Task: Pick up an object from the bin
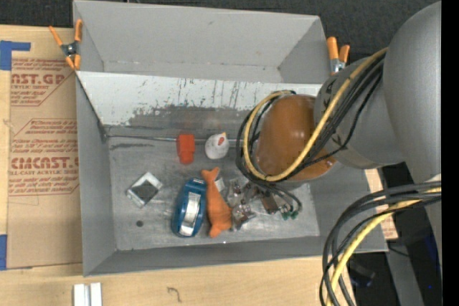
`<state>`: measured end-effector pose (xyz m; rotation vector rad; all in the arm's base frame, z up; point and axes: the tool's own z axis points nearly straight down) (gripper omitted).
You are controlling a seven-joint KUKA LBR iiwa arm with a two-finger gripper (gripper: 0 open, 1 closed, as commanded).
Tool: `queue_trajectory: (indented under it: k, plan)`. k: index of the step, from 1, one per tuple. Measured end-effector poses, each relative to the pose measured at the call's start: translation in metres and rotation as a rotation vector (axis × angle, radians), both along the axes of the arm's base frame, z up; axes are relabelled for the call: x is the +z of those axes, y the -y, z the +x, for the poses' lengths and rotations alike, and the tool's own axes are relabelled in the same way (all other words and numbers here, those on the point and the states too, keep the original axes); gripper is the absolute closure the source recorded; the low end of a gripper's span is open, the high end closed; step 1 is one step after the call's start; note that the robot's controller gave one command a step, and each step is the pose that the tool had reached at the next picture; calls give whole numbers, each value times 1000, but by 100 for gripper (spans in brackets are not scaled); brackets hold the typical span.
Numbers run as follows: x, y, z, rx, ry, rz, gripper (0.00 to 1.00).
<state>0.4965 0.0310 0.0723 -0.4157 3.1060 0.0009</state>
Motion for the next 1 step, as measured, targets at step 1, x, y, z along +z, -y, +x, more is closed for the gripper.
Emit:
queue_trajectory:
  k: [1]
  plan:
    - [179, 3, 27, 268, -8, -2, 100]
